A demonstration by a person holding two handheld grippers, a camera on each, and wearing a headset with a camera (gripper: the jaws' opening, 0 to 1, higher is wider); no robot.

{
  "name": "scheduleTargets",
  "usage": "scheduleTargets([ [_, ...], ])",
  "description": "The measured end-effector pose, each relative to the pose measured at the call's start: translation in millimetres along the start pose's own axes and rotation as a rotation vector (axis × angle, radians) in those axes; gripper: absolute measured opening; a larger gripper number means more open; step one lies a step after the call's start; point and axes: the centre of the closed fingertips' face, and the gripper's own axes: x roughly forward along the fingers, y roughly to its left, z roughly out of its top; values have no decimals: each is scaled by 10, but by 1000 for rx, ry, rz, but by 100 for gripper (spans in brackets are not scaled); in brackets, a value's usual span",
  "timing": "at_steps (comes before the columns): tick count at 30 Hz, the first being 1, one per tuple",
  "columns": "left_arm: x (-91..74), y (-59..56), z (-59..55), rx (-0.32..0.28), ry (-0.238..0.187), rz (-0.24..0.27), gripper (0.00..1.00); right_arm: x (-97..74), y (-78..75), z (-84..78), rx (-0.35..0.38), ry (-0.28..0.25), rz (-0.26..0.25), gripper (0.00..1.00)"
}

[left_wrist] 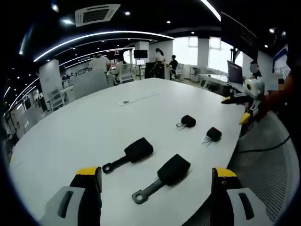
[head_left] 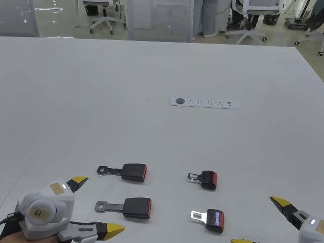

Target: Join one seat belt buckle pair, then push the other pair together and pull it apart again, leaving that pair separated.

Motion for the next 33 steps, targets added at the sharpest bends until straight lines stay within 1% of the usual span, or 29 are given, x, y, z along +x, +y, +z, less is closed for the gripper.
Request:
scheduleTargets([
  [12,-28,-11,6,-3,-7,2,100,6,28,-8,-2,-2,6,95],
  [24,-63,-33,-35,-1,4,1,100,-5,66,-22,-5,1,16,95],
  [33,-61,-46,-30,3,7,-3,100,12,93,-11,-1,-2,22,95],
])
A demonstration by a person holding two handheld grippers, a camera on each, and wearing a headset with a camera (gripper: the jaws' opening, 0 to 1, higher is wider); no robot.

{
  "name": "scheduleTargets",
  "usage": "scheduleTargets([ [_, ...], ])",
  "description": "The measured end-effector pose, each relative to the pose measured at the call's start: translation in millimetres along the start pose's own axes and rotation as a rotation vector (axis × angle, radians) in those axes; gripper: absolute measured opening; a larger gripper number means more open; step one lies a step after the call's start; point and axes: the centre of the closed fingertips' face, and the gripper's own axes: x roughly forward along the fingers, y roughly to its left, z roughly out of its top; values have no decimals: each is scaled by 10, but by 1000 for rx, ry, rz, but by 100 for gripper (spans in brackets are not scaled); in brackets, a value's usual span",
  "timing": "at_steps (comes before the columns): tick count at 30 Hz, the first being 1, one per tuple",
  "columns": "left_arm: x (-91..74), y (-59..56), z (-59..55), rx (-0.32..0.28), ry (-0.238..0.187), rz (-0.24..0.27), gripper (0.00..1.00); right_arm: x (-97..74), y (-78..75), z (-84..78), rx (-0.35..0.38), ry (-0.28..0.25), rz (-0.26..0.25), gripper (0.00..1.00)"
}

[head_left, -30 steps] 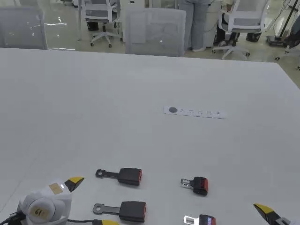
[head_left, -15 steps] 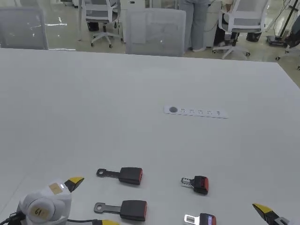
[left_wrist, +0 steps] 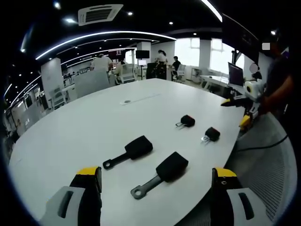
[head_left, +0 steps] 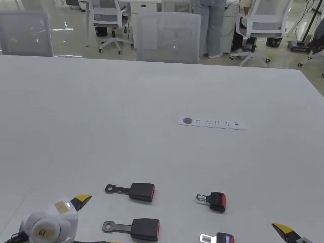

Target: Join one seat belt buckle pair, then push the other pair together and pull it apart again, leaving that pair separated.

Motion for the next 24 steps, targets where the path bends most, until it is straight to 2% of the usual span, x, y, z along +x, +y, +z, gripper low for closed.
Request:
scheduleTargets([
  [24,17,21,-40,-8,2,9,100,53,-26,10,5,-4,8,94],
])
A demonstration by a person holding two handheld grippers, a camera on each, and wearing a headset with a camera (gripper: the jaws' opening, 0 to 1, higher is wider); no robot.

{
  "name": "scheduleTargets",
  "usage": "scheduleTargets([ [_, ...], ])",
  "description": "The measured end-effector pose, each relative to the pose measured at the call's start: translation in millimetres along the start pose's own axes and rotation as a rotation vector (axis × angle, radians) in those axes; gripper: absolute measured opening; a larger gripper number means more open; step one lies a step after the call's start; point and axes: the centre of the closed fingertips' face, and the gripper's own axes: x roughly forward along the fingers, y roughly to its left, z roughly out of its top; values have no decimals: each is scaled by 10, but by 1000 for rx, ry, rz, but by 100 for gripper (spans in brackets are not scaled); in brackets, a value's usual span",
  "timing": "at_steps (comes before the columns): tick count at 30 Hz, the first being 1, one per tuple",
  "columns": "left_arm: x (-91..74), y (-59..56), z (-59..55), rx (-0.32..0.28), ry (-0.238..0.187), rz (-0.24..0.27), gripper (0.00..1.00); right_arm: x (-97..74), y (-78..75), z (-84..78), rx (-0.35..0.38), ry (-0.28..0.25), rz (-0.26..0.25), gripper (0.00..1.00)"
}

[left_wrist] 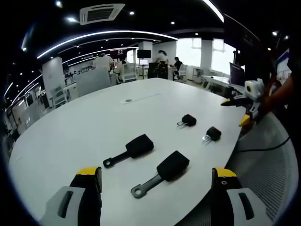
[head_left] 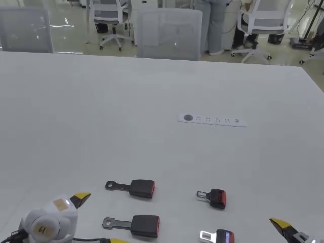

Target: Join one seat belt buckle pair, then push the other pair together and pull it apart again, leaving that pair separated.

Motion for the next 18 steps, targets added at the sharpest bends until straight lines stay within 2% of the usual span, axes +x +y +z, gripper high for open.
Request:
scheduleTargets([
  [8,47,-1,37,-13,-7,-18,100,24,-28,-2,6,4,-1,94],
  [14,93,0,52,-5,1,-24,100,62,-53,9,8,5,2,94],
  [18,140,-39,56,14,7,-46,100,98,-75,9,9,9,5,93],
])
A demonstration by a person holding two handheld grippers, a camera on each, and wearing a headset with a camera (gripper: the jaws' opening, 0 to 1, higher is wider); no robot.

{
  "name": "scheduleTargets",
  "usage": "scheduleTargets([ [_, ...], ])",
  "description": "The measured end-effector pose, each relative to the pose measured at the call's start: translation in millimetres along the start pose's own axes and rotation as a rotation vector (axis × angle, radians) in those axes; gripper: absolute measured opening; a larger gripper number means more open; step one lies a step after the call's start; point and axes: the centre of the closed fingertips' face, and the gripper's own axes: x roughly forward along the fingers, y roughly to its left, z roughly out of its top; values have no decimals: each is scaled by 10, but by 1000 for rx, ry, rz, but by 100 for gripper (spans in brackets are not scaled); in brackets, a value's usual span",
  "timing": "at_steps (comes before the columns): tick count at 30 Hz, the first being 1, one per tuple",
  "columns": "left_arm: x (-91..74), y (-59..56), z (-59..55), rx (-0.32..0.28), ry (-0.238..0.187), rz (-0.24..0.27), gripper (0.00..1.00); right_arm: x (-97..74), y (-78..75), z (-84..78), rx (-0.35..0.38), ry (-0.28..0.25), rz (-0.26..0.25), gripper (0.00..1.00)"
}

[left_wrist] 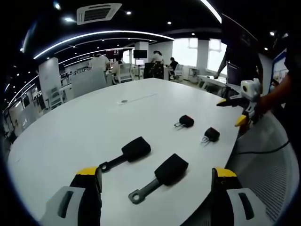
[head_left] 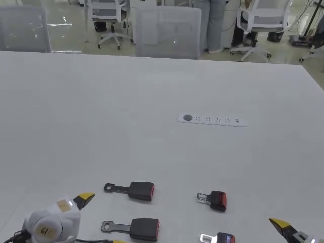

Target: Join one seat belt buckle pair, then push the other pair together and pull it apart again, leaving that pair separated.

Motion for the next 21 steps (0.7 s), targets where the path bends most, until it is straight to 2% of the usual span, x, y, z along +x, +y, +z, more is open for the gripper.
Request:
scheduleTargets([
  [7,106,-24,-4,20,14,-24,100,78,24,-11,2,6,20,93],
  [12,226,-74,-21,43,39,-55,100,154,39,-4,5,12,44,93],
  [17,329,-93,-6,63,45,-80,98,229,61,7,-17,24,71,92],
  [21,416,-121,-49,95,66,-105,97,287,102,15,-36,34,101,91],
])
